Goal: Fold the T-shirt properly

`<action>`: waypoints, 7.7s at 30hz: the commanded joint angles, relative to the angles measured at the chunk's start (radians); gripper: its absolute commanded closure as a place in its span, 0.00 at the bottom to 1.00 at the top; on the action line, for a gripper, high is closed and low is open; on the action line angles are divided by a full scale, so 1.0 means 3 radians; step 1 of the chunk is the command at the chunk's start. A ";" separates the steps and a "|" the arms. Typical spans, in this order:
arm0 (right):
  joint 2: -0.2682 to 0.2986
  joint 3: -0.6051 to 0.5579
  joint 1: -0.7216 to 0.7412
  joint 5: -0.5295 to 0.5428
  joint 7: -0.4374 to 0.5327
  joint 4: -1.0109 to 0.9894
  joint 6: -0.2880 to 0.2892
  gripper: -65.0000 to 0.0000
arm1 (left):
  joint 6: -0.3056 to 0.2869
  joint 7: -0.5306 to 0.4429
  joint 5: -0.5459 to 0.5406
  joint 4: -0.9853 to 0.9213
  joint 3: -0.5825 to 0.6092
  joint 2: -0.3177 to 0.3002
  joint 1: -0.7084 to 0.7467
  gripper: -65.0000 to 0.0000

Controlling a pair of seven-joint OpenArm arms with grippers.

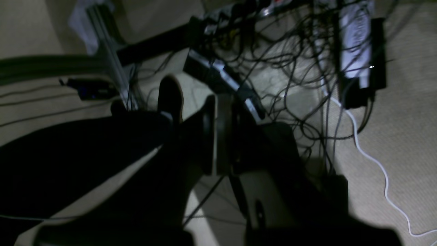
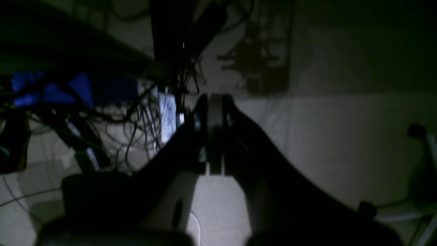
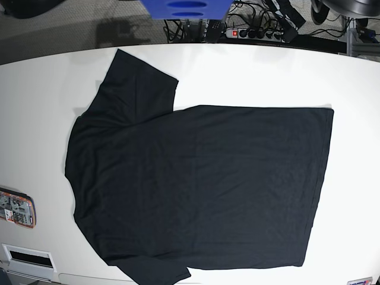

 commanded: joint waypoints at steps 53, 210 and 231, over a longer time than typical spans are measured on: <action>0.0358 0.0389 -0.0291 -0.0612 0.0043 0.1753 -0.0106 1.00 | 0.0023 -0.0288 0.2087 0.3410 -0.3132 0.1272 0.0712 1.00; 0.0501 -0.1457 0.1795 -0.1972 -0.3486 0.1451 0.0263 1.00 | -0.1680 0.3486 0.3473 0.4459 -0.2155 -0.0099 -0.0756 0.52; 0.0501 -0.1457 0.1795 -0.1972 -0.3486 0.1451 0.0263 1.00 | -0.1935 0.3486 0.4276 0.4141 -0.1587 -0.0478 -0.0935 0.52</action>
